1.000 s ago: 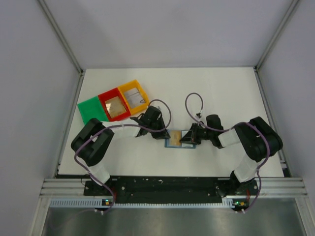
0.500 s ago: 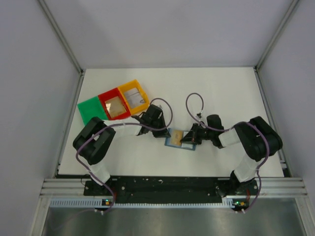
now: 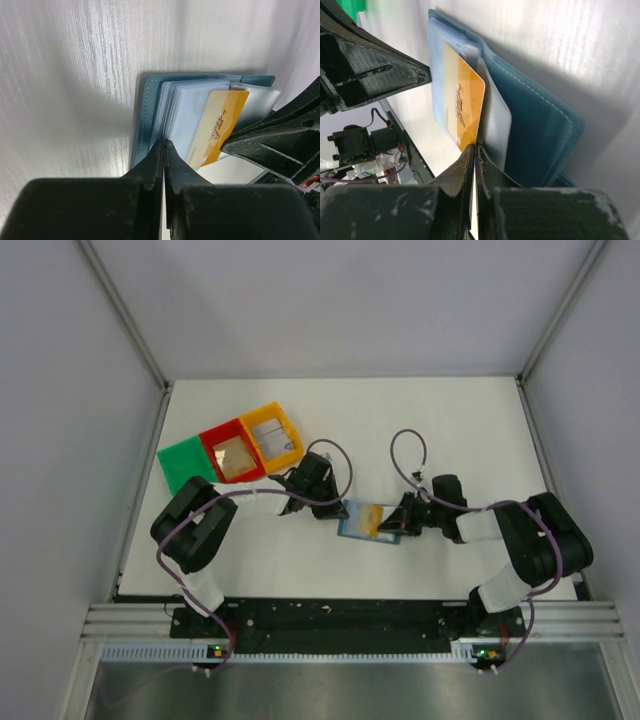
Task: Take the credit cards out of the card holder
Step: Remove the credit card from the card holder.
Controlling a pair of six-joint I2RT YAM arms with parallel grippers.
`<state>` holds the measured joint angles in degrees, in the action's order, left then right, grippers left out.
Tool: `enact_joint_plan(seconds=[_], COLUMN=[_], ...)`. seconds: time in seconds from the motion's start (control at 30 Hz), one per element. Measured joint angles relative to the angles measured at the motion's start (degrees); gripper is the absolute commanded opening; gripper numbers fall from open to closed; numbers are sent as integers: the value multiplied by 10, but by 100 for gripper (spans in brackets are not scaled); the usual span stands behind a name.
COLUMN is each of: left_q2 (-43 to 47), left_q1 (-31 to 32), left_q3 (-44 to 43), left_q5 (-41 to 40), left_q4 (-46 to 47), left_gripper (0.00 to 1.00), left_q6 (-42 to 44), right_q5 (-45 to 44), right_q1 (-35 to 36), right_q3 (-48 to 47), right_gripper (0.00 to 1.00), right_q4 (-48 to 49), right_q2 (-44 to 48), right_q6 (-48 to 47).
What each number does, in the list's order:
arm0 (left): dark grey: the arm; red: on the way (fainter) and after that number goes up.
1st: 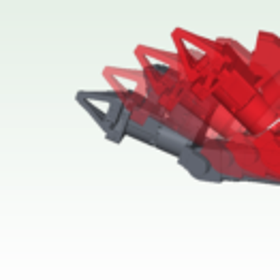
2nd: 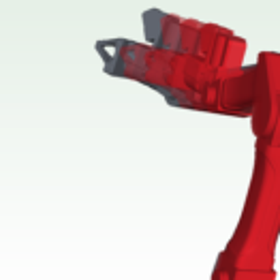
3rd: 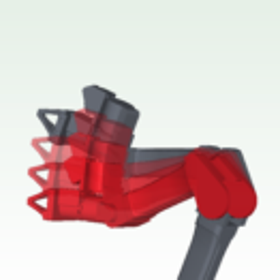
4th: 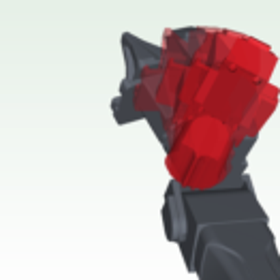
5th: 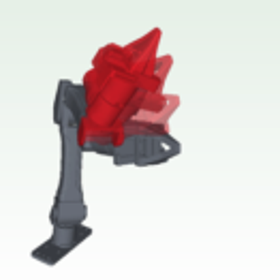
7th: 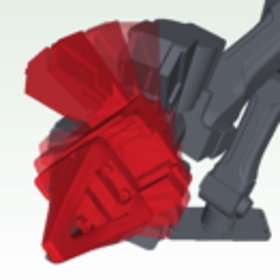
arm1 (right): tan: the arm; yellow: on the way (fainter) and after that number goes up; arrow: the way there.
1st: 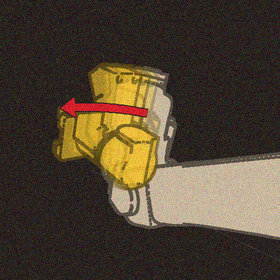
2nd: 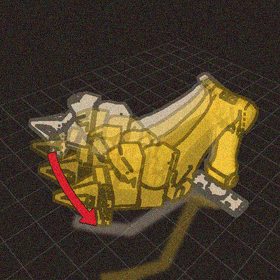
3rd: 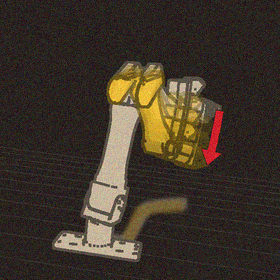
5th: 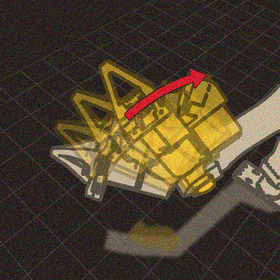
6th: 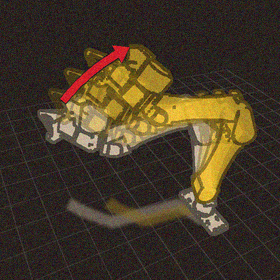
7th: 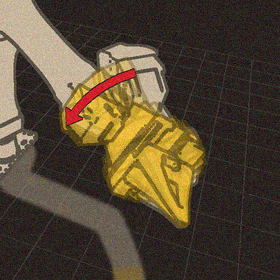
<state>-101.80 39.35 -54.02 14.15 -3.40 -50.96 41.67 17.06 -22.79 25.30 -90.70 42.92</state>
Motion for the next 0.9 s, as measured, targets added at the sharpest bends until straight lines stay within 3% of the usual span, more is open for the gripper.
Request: enact_joint_plan(seconds=[0.17, 0.37, 0.47, 0.73, 0.9], left_q2=[0, 0, 0, 2, 3], left_q1=[-2, -2, -3, -4, -4], left_q3=[0, 2, 3, 13, 16], left_q5=[0, 3, 5, 13, 13], left_q4=[0, 4, 7, 23, 27], left_gripper=[0, 0, 0, 0, 0], left_q6=[0, 0, 0, -3, -4], right_q5=[-8, -10, -9, -3, 5], right_q1=[-16, -23, -23, -23, -24], right_q3=[4, 4, 4, 4, 5], right_gripper=[0, 25, 26, 25, 0], right_q4=[-41, -46, -37, 9, 47], right_q2=[23, 27, 27, 2, -25], right_q6=[-16, -18, -14, 4, 23])
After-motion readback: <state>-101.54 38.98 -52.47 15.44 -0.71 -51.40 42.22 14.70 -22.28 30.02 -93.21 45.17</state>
